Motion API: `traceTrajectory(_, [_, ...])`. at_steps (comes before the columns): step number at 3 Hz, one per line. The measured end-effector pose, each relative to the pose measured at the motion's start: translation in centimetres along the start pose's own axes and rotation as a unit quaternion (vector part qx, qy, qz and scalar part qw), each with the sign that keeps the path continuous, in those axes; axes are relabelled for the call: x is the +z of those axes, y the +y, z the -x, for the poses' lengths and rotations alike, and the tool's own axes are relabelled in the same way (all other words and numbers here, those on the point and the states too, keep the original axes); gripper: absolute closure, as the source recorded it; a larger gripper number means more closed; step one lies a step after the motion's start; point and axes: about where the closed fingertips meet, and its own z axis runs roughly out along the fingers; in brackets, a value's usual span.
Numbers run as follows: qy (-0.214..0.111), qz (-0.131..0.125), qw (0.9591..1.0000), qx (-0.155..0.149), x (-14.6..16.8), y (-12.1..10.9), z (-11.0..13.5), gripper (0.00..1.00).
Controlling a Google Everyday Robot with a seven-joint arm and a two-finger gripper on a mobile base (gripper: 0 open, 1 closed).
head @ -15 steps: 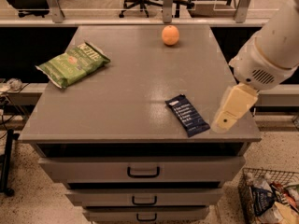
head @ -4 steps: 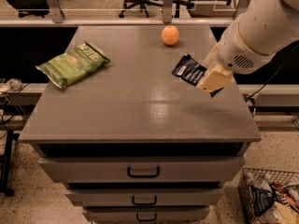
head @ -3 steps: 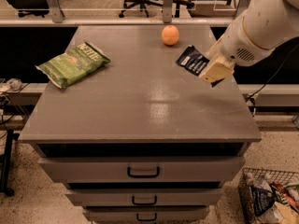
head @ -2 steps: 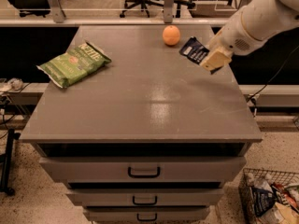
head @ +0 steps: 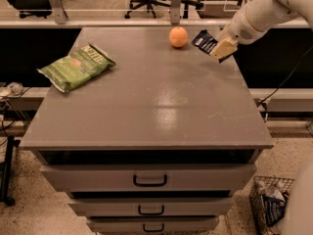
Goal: Move rxbar blueberry near orange
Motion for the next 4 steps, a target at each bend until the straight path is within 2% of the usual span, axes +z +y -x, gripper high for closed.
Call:
traceTrajectory(1, [0.000, -0.010, 0.9999, 0.001, 1.8, -3.0, 0.1, 1.00])
traceTrajectory(2, [0.005, -0.013, 0.9999, 0.003, 3.3, -4.7, 0.1, 1.00])
traceTrajectory(3, [0.016, -0.005, 0.9998, 0.008, 4.8, -5.3, -0.5, 1.00])
traceTrajectory(4, [0.022, 0.009, 0.9997, 0.004, 5.9, -5.2, -0.4, 0.84])
